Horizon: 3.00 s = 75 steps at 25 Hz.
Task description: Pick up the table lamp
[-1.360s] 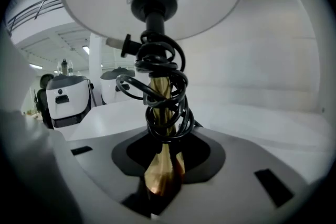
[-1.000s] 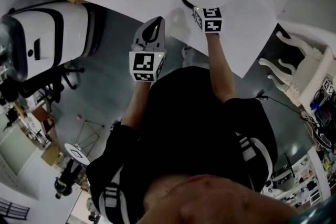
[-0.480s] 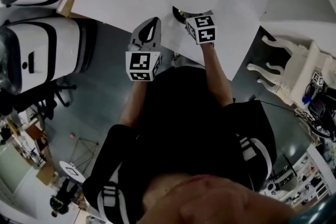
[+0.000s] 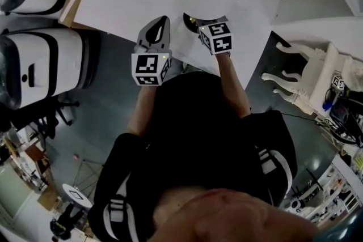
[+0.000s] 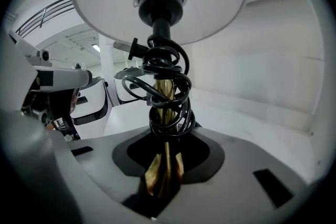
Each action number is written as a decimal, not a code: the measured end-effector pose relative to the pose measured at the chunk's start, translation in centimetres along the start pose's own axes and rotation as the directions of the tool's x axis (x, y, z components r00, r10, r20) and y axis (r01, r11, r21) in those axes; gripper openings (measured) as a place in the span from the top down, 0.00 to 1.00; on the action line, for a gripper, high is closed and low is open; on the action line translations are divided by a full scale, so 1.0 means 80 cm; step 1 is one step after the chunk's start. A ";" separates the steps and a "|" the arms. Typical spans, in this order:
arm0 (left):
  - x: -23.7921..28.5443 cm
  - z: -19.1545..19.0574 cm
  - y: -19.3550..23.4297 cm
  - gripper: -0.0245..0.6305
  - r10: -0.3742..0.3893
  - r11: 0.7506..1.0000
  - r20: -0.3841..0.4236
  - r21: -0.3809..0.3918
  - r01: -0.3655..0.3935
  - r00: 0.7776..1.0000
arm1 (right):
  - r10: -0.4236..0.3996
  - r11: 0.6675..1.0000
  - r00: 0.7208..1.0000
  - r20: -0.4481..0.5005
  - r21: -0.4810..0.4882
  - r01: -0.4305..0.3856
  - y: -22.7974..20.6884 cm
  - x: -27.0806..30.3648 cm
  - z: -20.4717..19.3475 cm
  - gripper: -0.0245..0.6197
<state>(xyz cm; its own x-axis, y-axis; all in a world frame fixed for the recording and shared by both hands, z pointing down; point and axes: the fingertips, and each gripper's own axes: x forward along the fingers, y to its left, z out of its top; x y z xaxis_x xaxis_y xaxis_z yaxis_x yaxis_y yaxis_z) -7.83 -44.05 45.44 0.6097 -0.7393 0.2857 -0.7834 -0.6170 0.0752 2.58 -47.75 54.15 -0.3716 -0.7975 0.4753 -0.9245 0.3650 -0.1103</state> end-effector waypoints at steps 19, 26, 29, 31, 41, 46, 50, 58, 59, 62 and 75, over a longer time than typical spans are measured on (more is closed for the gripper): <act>0.021 0.063 -0.006 0.95 -0.020 1.000 0.078 0.005 0.019 0.997 | 0.050 0.998 0.999 0.009 -0.036 -0.049 0.014 -0.069 0.073 0.78; 0.018 0.066 -0.007 0.95 -0.018 1.000 0.081 0.007 0.017 0.997 | 0.073 0.997 0.997 0.035 -0.039 -0.072 0.023 -0.079 0.087 0.78; 0.020 0.067 -0.007 0.95 -0.017 1.000 0.084 0.010 0.016 0.996 | 0.082 0.996 0.996 0.045 -0.040 -0.080 0.022 -0.080 0.091 0.78; 0.021 0.068 -0.004 0.95 -0.014 1.000 0.084 0.010 0.013 0.996 | 0.089 0.995 0.995 0.055 -0.044 -0.086 0.024 -0.080 0.096 0.78; 0.033 0.063 0.004 0.95 -0.014 1.000 0.081 0.000 0.014 0.997 | 0.093 0.993 0.988 0.127 -0.090 -0.082 0.024 -0.072 0.121 0.78; 0.035 0.068 0.000 0.95 -0.029 1.000 0.084 0.010 0.028 0.996 | 0.082 0.993 0.984 0.155 -0.094 -0.068 0.023 -0.072 0.133 0.78; 0.034 0.075 0.002 0.95 -0.024 1.000 0.099 0.013 0.022 0.995 | 0.079 0.994 0.984 0.163 -0.083 -0.066 0.023 -0.070 0.136 0.78; 0.025 0.076 0.013 0.95 -0.005 1.000 0.109 -0.004 0.005 0.994 | 0.092 0.994 0.987 0.129 -0.070 -0.083 0.035 -0.060 0.133 0.78; 0.024 0.076 0.014 0.95 -0.001 1.000 0.109 -0.006 0.002 0.994 | 0.095 0.994 0.987 0.126 -0.069 -0.087 0.036 -0.058 0.133 0.78; 0.021 0.078 0.016 0.95 0.005 1.000 0.117 -0.009 -0.004 0.993 | 0.100 0.993 0.988 0.119 -0.071 -0.092 0.040 -0.057 0.133 0.78; 0.027 0.085 0.020 0.95 0.031 1.000 0.165 -0.007 -0.031 0.986 | 0.090 0.994 0.989 0.116 -0.073 -0.082 0.036 -0.050 0.135 0.78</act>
<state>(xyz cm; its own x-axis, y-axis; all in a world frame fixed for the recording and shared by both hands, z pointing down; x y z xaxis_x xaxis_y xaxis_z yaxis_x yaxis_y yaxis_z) -6.96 -48.45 39.66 0.5964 -0.7926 0.1268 -0.8025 -0.5923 0.0727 0.50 -48.72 42.49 -0.4608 -0.8117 0.3589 -0.8822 0.4631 -0.0853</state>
